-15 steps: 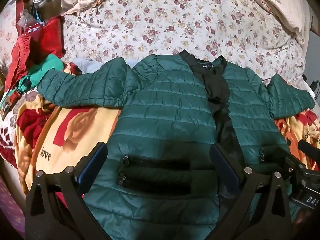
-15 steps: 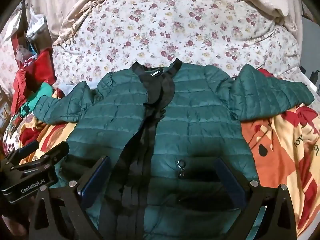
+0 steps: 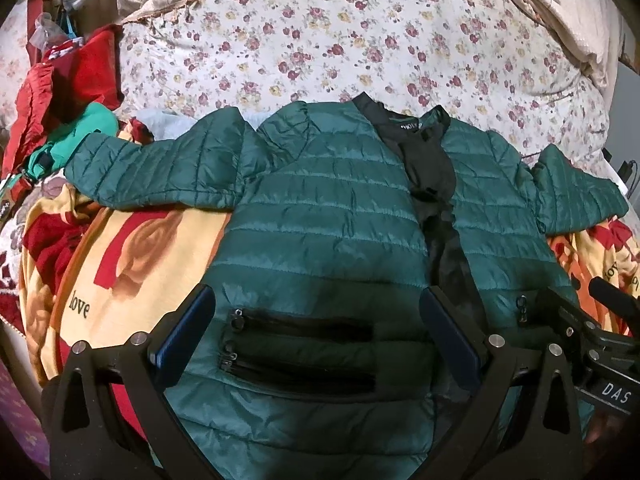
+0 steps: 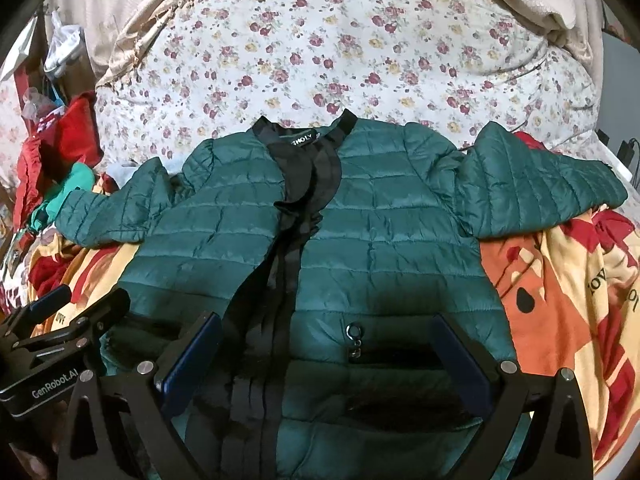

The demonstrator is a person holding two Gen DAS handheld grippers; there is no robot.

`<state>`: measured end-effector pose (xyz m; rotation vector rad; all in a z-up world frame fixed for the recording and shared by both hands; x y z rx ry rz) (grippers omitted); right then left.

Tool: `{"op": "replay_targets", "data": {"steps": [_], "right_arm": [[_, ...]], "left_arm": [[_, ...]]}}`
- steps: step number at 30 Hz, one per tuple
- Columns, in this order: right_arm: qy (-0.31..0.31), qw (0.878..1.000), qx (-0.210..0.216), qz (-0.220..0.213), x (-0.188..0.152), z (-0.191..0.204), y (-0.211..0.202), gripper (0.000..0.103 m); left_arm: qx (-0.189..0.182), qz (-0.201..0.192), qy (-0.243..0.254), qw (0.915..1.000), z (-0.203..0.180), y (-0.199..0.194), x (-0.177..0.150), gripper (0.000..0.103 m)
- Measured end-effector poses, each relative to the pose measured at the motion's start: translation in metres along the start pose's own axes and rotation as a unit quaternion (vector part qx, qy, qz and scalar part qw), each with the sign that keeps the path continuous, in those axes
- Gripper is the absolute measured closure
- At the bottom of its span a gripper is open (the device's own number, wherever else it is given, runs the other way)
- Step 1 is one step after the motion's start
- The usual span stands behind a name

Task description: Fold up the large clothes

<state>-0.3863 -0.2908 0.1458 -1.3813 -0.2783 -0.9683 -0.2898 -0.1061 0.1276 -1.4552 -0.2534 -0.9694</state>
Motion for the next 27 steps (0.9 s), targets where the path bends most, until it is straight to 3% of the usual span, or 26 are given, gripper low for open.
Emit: {"op": "replay_targets", "data": {"steps": [27], "right_arm": [[0.010,1.000,-0.009,0.007,0.004,-0.008,0.011,0.000]], "left_arm": [[0.005,0.008,-0.017,0.9998,0.005,0.019,0.002,0.001]]}}
Point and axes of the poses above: each gripper's, at about its wrist camera, not at the fingertips, and y roughly the way its jaws point, z to its left, x to its top, the point moved 1 cm from there along y, roughly the way its jaws point, and after that the axes turned 15 degrees about x, right-handed, at the moved point
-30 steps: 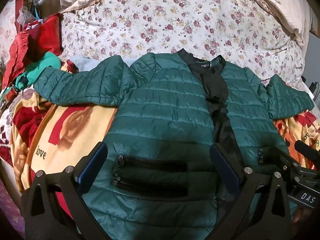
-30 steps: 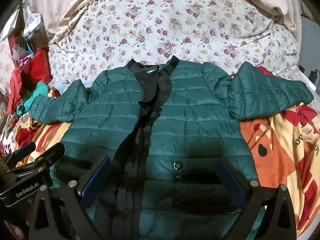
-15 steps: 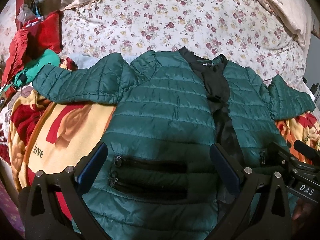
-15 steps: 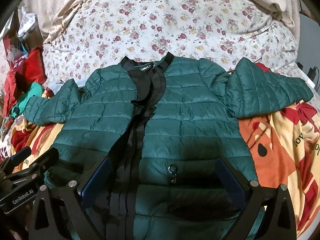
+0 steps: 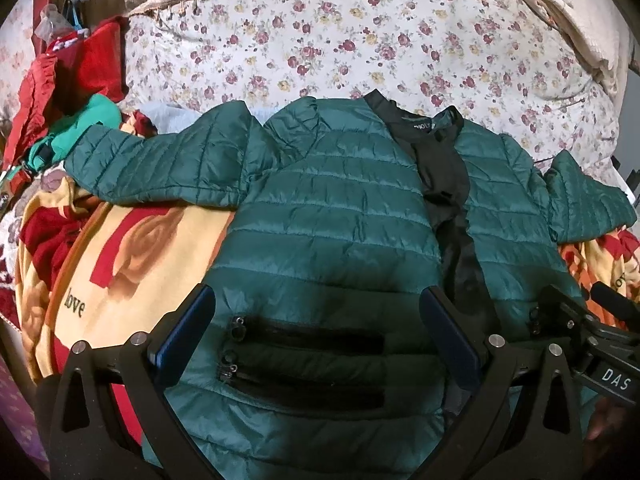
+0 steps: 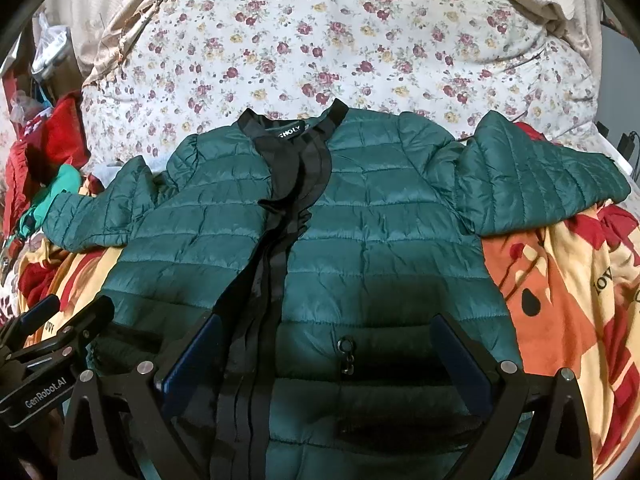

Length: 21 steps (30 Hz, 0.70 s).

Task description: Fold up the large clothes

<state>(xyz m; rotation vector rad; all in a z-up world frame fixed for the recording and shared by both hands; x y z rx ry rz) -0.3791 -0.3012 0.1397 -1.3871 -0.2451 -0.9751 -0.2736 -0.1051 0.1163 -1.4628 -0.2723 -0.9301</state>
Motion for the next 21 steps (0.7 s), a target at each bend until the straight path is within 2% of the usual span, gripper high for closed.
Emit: {"op": "replay_targets", "data": {"steps": [3,12,21], "right_arm": [[0.002,1.000,0.010,-0.006,0.004,-0.001,0.004,0.000],[0.016,1.000,0.023,0.012,0.011,-0.004,0.018,0.000],[0.010,1.000,0.010,0.013,0.018,-0.010,0.025,0.000]], "left_arm": [[0.001,0.002,-0.002,1.0000,0.000,0.003,0.001,0.001],[0.002,0.006,-0.008,1.0000,0.000,0.011,0.006,0.001],[0.017,0.003,-0.008,0.9998,-0.002,0.023,0.015,0.001]]}}
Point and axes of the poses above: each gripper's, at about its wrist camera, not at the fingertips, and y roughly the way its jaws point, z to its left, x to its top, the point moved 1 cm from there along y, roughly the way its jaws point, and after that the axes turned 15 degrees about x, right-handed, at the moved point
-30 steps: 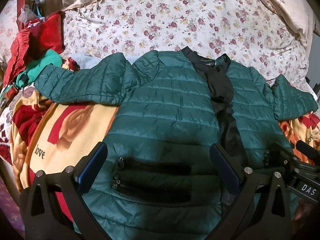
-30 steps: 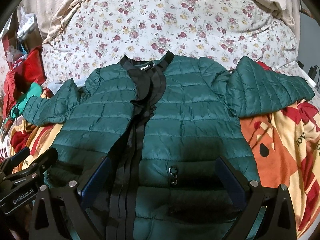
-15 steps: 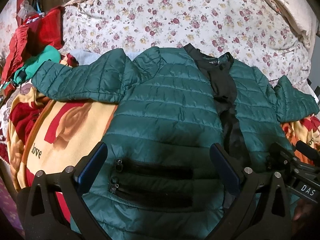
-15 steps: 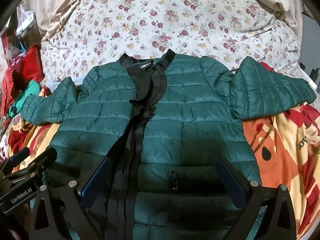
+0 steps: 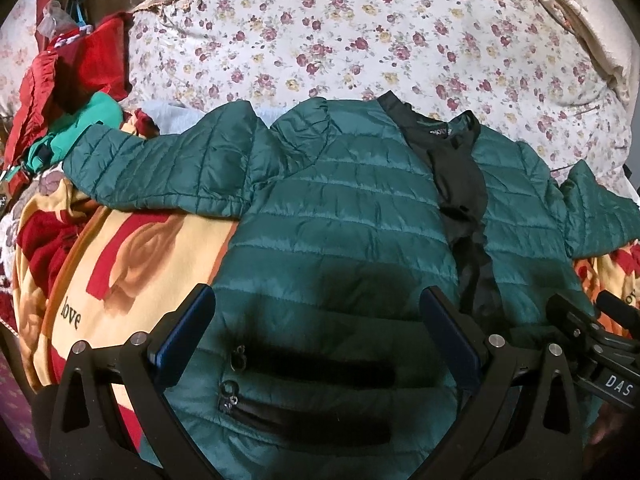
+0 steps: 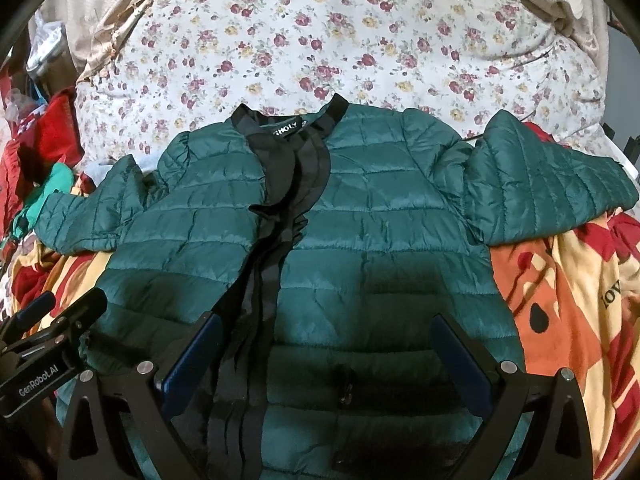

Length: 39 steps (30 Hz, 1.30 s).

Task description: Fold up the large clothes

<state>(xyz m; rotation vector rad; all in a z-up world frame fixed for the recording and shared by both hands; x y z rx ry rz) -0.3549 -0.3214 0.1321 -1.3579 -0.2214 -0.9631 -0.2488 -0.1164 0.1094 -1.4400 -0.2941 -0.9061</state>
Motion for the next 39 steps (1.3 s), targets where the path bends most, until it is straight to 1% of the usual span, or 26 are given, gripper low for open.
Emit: {"op": "replay_targets", "data": {"steps": [7,15,24,28,34,39], "right_arm": [[-0.003,1.000,0.003,-0.003,0.005,0.000,0.011,0.000],[0.004,1.000,0.006,0.001,0.011,-0.004,0.021,0.000],[0.007,1.000,0.007,0.007,0.017,-0.009,0.032,0.000],[0.010,1.000,0.008,0.009,0.020,-0.011,0.038,0.000],[0.004,1.000,0.007,0.006,0.026,-0.011,0.045,0.000],[-0.001,1.000,0.000,0.004,0.034,-0.014,0.050,0.000]], "left_arm": [[0.005,0.007,0.000,1.0000,-0.002,0.011,0.006,0.001],[-0.008,0.016,0.003,0.9998,-0.006,0.021,0.011,0.001],[-0.003,0.009,-0.001,1.0000,-0.007,0.027,0.017,0.001],[0.015,-0.003,0.004,0.9999,-0.009,0.029,0.019,0.001],[0.015,0.001,0.002,0.9999,-0.010,0.038,0.025,0.001],[0.011,0.004,-0.010,0.9999,-0.009,0.043,0.032,0.001]]}}
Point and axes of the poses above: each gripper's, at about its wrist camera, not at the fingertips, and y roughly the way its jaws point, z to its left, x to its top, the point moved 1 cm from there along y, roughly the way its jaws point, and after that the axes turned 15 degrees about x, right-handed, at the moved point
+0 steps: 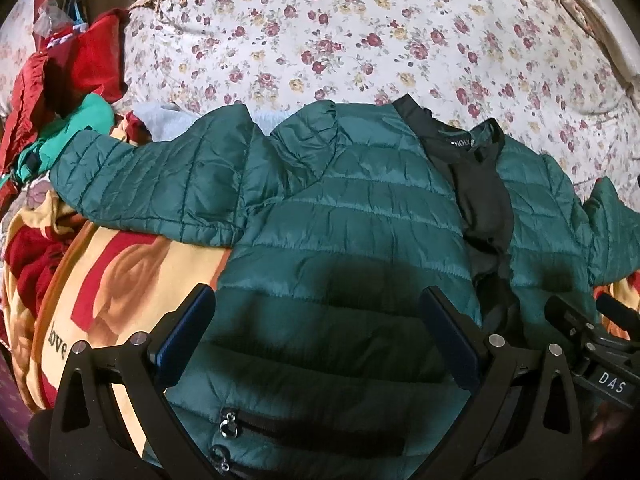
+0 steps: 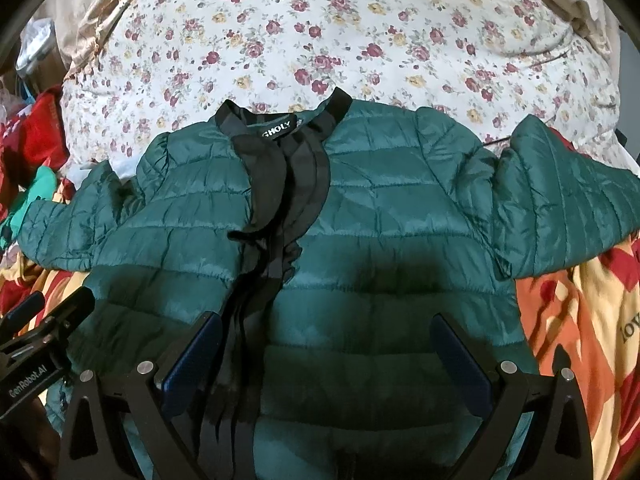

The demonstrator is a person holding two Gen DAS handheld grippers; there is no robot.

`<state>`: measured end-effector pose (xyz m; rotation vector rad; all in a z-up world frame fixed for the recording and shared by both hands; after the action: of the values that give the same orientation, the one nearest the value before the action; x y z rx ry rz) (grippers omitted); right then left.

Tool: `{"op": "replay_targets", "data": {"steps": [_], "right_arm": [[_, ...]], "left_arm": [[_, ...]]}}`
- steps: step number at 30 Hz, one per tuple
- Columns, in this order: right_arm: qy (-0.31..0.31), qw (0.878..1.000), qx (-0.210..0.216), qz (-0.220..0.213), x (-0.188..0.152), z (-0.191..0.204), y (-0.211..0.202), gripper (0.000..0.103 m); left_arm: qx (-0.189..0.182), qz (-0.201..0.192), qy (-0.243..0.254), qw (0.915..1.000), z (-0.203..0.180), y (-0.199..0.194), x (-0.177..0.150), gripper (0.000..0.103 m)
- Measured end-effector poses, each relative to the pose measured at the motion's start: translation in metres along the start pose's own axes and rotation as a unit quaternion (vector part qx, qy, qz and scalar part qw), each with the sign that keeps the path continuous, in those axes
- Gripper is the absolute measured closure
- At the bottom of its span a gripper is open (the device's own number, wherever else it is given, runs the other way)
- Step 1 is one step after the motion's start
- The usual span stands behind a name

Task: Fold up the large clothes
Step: 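Move the left gripper toward the jacket sleeve nearest it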

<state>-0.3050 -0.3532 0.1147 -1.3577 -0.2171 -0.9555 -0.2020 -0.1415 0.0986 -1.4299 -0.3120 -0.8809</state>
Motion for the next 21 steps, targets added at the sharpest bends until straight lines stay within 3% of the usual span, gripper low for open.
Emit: {"op": "replay_targets", "data": {"steps": [21], "right_arm": [[-0.008,1.000,0.000,0.008,0.018,-0.003,0.022,0.000]], "left_arm": [[-0.006,-0.004,-0.009,0.9999,-0.006,0.018,0.020,0.001]]}}
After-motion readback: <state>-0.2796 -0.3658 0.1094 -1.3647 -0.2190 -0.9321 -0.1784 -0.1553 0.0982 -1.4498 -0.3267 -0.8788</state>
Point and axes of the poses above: each gripper's, at about its wrist camera, not at the fingertips, and y roughly the way its jaws point, z to its left, x to its top, the point moved 1 cm from there along y, roughly the way its jaws point, and after that the axes turned 15 degrees about x, right-handed, at the moved point
